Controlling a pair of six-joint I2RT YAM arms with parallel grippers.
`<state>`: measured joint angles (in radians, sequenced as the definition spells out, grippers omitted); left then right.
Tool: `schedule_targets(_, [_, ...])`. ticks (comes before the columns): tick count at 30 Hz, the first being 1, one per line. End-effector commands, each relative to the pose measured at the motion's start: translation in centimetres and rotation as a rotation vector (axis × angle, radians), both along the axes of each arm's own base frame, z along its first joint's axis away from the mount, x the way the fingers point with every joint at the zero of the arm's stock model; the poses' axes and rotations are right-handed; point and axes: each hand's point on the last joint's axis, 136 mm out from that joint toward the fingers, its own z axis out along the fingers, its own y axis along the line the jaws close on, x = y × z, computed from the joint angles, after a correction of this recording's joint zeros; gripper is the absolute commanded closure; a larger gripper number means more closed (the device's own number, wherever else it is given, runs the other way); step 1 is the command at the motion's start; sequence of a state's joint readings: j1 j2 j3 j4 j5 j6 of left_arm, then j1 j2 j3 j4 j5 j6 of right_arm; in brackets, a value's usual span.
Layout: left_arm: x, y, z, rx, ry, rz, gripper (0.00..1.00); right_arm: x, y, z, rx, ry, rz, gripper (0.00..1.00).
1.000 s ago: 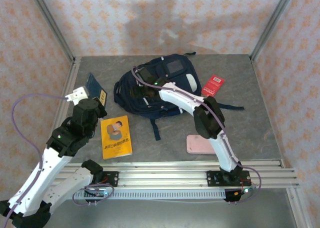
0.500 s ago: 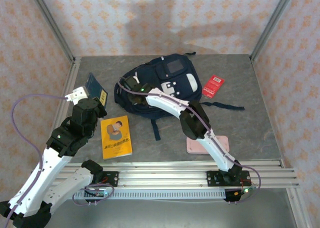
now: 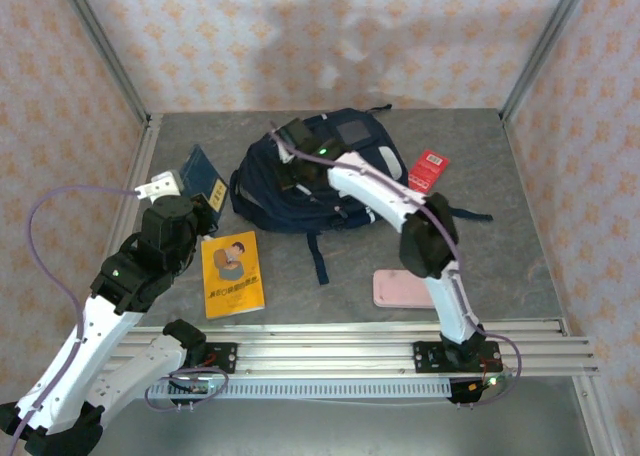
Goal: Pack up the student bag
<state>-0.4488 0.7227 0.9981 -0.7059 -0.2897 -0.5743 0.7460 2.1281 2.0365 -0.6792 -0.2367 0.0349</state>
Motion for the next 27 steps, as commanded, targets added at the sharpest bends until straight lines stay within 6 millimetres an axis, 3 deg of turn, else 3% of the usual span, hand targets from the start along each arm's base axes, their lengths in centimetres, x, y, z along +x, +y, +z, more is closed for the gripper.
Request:
schedule_targets(1, [0.8,-1.5,2.1,-0.073,-0.063,-0.059,1.00,-1.6,-2.4,6.9,0.160,-0.002,0.072,1.00])
schedule_targets(8, [2.8,-3.6,1.1,-0.178,-0.040,-0.106,1.00,-2.8,-5.5,11.6,0.476,0.094,0.156,1.00])
schedule_targets(13, [6.3,-6.4,-0.9,-0.376,-0.011,-0.159,1.00,-3.1,-7.0,14.1,0.699,0.152,0.236,1.00])
schedule_targets(19, [10.3,-11.2,-1.7,-0.614,-0.007,-0.303,1.00,-2.9,-8.3,16.3,0.897,0.173,0.279,1.00])
schedule_targets(27, [13.4,-13.3,-4.5,-0.748,0.013,-0.308,1.00,-3.3,-8.4,17.7,0.975,0.206,0.328,1.00])
